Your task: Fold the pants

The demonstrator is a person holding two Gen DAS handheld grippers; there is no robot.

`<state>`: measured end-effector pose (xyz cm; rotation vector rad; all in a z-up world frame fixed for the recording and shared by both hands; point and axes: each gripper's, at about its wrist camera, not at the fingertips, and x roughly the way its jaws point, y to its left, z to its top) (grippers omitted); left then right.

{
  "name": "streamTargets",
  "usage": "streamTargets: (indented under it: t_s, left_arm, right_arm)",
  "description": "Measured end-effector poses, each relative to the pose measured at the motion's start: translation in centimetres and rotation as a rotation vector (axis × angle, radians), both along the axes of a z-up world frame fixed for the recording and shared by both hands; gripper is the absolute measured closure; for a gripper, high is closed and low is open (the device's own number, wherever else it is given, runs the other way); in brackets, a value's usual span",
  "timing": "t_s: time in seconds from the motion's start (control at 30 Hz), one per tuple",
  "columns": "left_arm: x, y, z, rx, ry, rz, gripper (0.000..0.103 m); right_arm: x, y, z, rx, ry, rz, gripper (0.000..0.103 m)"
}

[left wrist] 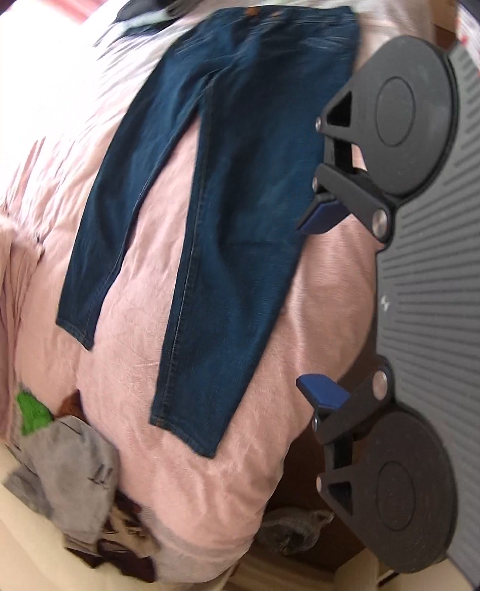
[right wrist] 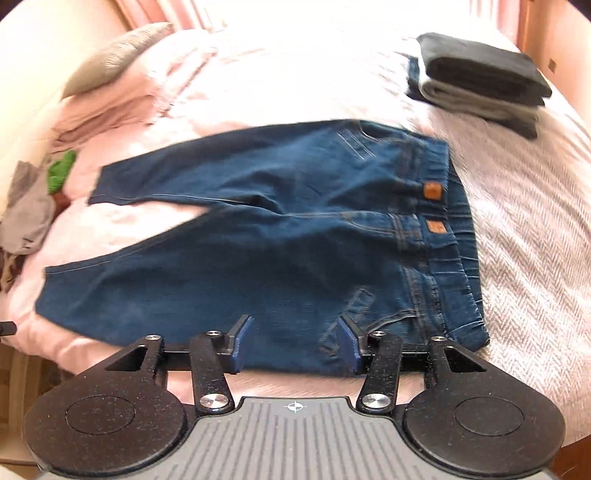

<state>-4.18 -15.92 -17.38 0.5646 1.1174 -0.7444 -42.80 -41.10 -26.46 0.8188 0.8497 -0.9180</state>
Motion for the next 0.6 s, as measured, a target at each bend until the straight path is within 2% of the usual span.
streamTargets:
  t_s: [0.1, 0.2, 0.27, 0.4, 0.6]
  left_arm:
    - [-1.1, 0.8, 2.7, -0.003, -0.055, -0.078, 0.021]
    - [-1.7, 1.6, 5.1, -0.046, -0.085, -0.156, 0.012]
    - [-2.0, 1.9, 6.2, -0.073, -0.098, -0.208, 0.012]
    - [-2.0, 2.5, 7.4, -0.098, -0.094, -0.28, 0.012]
    - [-1.4, 4.2, 7.4, -0.086, -0.104, -0.335, 0.012]
  right_arm:
    - [0.9, 1.9, 2.1, 0.006, -0.019, 0.002, 0.052]
    - [1.2, 4.3, 4.3, -0.042, -0.05, -0.042, 0.052]
    - [1.4, 5.7, 5.3, -0.063, -0.054, -0.072, 0.051]
    - [2.5, 8.5, 6.2, -0.069, -0.069, -0.117, 0.051]
    - [5.5, 12.3, 6.5, -0.058, -0.045, -0.131, 0.051]
